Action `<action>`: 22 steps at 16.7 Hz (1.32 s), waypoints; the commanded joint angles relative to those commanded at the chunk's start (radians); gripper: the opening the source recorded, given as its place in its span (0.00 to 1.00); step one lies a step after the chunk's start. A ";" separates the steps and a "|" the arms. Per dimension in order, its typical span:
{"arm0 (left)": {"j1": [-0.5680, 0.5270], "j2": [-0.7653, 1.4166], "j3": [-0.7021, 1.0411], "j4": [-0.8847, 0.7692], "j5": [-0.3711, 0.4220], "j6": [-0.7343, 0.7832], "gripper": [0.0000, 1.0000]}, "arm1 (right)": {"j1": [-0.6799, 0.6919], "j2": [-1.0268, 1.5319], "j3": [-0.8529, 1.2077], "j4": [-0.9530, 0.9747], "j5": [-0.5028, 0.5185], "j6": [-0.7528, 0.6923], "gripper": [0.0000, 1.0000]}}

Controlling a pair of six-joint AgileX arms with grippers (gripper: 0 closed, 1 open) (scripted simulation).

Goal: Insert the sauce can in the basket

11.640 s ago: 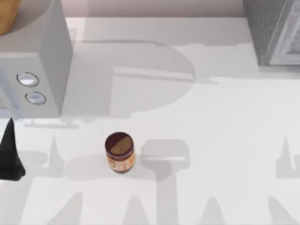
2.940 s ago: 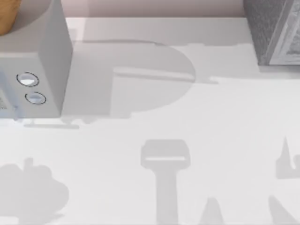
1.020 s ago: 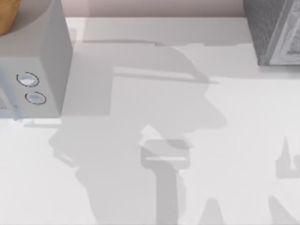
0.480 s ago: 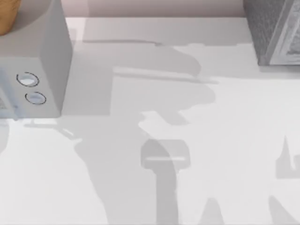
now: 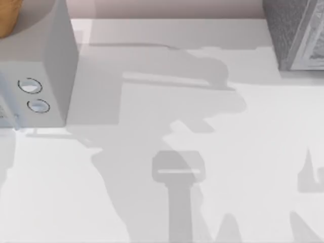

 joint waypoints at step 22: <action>0.000 0.000 0.000 0.000 0.000 0.000 1.00 | 0.000 0.000 0.000 0.000 0.000 0.000 1.00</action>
